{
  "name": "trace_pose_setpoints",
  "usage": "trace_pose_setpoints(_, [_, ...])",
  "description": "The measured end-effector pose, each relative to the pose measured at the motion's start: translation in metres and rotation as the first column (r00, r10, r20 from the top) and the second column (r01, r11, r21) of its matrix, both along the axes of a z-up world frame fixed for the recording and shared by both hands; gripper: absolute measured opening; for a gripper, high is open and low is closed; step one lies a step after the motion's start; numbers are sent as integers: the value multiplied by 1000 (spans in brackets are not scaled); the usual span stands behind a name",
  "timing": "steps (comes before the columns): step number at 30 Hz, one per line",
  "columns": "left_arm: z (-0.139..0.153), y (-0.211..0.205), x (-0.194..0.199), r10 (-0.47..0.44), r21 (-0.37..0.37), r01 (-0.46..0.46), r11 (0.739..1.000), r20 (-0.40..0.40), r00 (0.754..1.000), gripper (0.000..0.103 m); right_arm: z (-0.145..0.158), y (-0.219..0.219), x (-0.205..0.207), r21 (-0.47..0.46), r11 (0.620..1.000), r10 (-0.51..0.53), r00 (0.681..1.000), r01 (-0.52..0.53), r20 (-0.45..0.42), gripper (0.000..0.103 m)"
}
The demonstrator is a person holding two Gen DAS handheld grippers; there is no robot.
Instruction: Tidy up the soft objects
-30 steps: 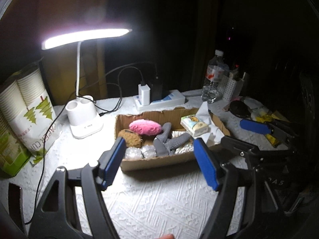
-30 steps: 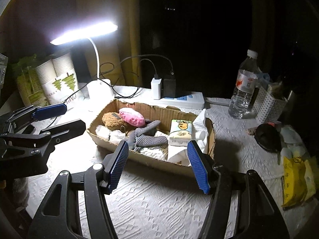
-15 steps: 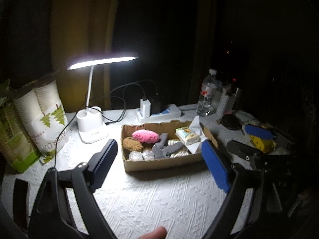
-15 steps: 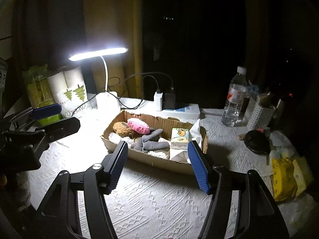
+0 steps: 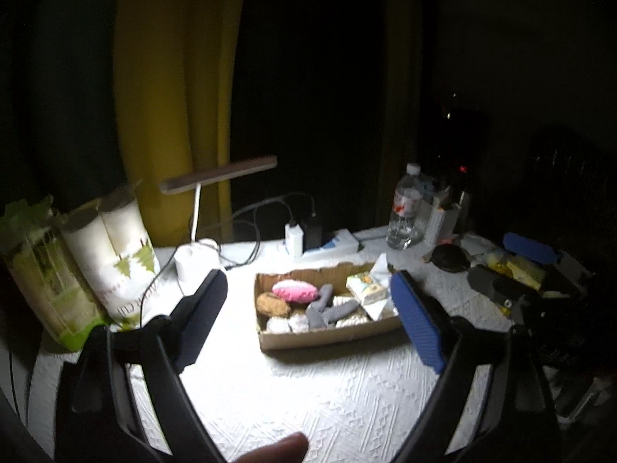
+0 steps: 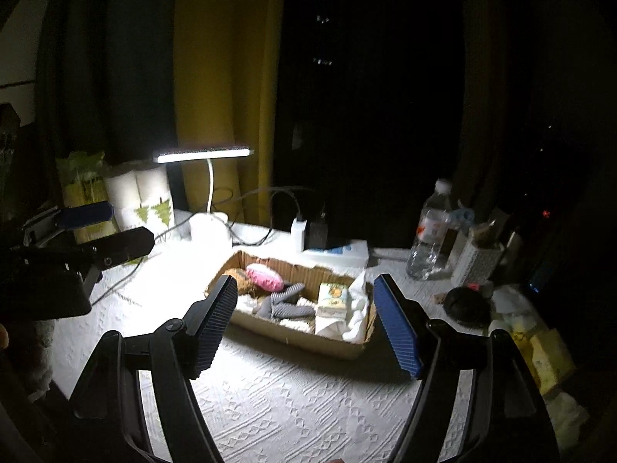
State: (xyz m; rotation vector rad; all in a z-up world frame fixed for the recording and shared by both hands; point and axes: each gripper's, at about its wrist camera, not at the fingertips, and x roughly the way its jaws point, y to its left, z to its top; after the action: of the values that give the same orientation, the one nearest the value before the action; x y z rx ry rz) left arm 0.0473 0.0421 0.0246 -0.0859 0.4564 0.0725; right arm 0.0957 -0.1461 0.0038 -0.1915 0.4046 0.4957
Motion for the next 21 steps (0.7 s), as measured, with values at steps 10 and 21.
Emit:
trace_pose_setpoints(10, [32, -9, -13, 3, 44, -6, 999, 81, 997, 98, 35, -14, -9, 28, 999, -29, 998, 27, 61, 77])
trace_pose_setpoints(21, [42, -15, -8, -14, 39, 11, 999, 91, 996, 98, 39, -25, -3, 44, 998, -43, 997, 40, 62, 77])
